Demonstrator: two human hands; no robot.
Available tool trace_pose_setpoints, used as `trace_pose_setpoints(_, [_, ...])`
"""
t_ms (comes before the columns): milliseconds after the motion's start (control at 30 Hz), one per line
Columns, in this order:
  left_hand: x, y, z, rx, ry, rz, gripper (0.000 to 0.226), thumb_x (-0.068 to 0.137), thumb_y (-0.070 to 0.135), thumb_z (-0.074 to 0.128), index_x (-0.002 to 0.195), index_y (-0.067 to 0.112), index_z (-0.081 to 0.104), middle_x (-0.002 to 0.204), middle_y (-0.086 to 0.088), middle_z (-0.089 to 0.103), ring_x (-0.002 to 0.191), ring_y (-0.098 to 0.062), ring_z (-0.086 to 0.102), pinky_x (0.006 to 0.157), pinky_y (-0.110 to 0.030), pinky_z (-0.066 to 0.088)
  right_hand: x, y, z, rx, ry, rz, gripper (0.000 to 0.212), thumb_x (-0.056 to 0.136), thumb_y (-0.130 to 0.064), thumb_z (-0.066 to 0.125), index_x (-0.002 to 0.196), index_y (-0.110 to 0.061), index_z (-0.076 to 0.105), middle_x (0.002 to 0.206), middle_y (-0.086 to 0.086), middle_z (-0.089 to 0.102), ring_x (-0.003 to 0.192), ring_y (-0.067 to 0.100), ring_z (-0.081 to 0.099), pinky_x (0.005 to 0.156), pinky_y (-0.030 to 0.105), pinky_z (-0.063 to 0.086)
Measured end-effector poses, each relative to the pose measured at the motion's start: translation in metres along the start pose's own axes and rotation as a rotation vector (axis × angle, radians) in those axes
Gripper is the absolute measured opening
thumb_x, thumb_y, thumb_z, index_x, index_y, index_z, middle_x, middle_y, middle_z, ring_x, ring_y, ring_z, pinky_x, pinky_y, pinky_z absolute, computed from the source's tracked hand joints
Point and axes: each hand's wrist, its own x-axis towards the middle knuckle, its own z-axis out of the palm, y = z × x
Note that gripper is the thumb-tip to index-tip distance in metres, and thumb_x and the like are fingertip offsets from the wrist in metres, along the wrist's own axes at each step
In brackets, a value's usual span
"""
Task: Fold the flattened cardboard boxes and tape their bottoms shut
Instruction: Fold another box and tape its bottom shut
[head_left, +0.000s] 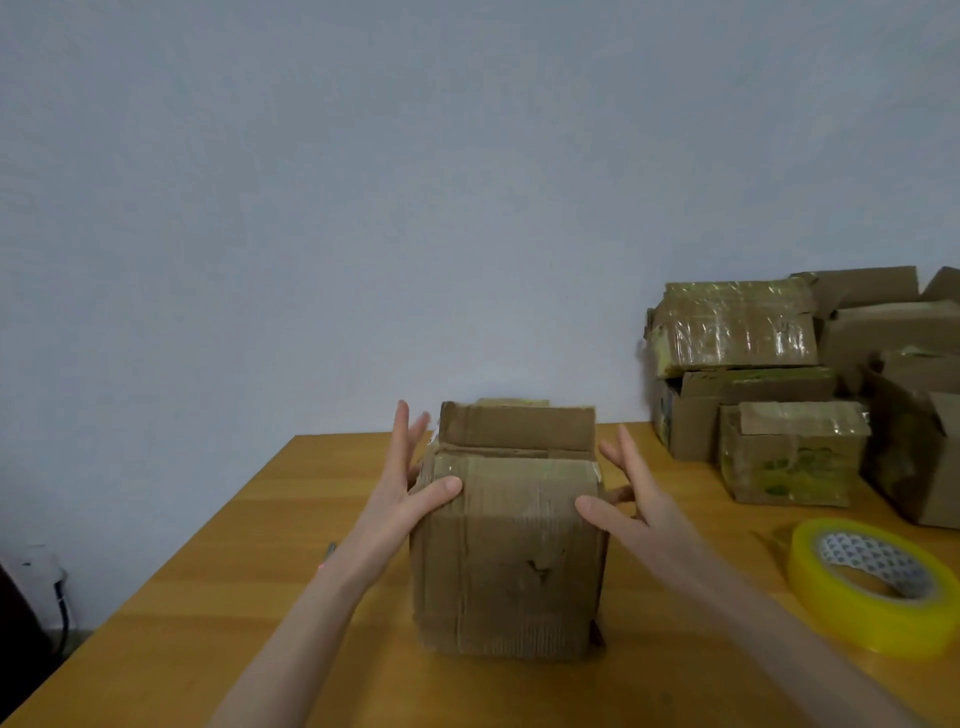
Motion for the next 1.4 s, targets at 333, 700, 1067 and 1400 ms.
trace_pose_setpoints(333, [-0.003,-0.011,0.005,0.209,0.01,0.026,0.047,0.076,0.06,0.054,0.117,0.039,0.059,0.141,0.027,0.036,0.128,0.012,0.031,0.108,-0.03,0.03,0.023,0.001,-0.005,-0.279,-0.172,-0.124,0.098,0.047,-0.096,0.041,0.132,-0.048,0.035,0.144,-0.026,0.011,0.131,0.005,0.022,0.105,0.039,0.036])
trace_pose_setpoints(700, [-0.001,-0.006,0.01,0.163,0.002,0.01,0.04,0.082,0.036,0.041,0.115,0.033,0.063,0.135,0.025,0.04,0.126,0.014,0.031,0.1,-0.012,0.028,0.018,0.005,0.0,-0.071,-0.139,-0.148,0.072,0.049,-0.088,0.056,0.116,-0.062,0.046,0.137,-0.021,0.024,0.121,0.006,0.035,0.088,0.027,0.049])
trace_pose_setpoints(1067, [0.003,0.012,0.027,0.853,-0.042,0.236,0.067,0.088,0.06,0.01,0.14,0.031,0.041,0.155,0.011,0.021,0.145,-0.007,0.008,0.12,-0.036,0.006,0.007,0.003,-0.017,-0.297,-0.161,-0.071,0.066,0.068,-0.07,0.053,0.129,-0.047,0.046,0.144,-0.02,0.011,0.128,0.012,0.023,0.1,0.034,0.04])
trace_pose_setpoints(1400, [-0.005,0.024,0.064,1.247,-0.204,0.269,0.083,0.077,0.066,-0.013,0.15,0.032,0.004,0.158,0.01,0.002,0.145,-0.007,0.003,0.117,-0.03,0.0,-0.003,0.002,-0.012,-0.255,-0.082,-0.063,0.071,0.075,-0.062,0.061,0.139,-0.044,0.035,0.153,-0.013,0.012,0.136,0.012,0.022,0.109,0.039,0.031])
